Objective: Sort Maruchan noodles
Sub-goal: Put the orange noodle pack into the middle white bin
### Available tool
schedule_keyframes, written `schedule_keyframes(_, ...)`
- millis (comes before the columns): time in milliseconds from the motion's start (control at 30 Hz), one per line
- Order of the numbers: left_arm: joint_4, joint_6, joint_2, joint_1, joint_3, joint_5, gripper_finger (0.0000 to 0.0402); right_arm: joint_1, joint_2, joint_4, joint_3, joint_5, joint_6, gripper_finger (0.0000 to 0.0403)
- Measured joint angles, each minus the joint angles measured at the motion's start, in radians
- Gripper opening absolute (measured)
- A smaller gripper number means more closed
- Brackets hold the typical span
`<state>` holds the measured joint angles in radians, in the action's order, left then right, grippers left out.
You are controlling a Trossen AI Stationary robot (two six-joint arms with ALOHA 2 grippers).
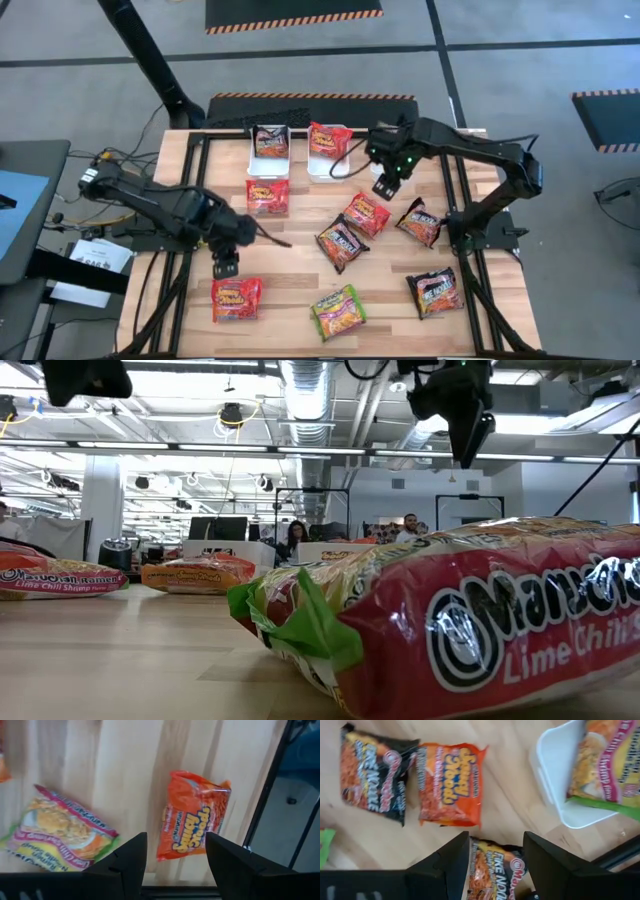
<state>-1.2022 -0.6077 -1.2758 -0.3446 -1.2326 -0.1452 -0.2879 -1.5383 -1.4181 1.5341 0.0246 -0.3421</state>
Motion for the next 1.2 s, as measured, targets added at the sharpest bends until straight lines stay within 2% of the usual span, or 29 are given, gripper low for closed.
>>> schedule_keyframes(233,0.115,-0.077,-0.001,-0.104,0.066,0.004,0.0187,0.099,0.000,0.001,0.000,0.000,-0.052,0.0210)
schedule_keyframes(600,0.289,-0.231,-0.003,-0.224,0.180,0.064,0.0187,0.208,0.000,0.009,0.000,0.000,-0.080,0.0210)
schedule_keyframes(767,0.307,-0.307,-0.002,-0.268,0.210,0.091,0.0187,0.229,0.000,0.016,0.000,0.001,-0.080,0.0210)
schedule_keyframes(967,0.363,-0.400,-0.002,-0.315,0.245,0.170,0.0187,0.230,0.000,0.025,0.000,0.002,-0.079,0.0210)
schedule_keyframes(1200,0.429,-0.497,-0.002,-0.361,0.306,0.193,0.0187,0.229,0.000,0.048,0.000,0.003,-0.079,0.0210)
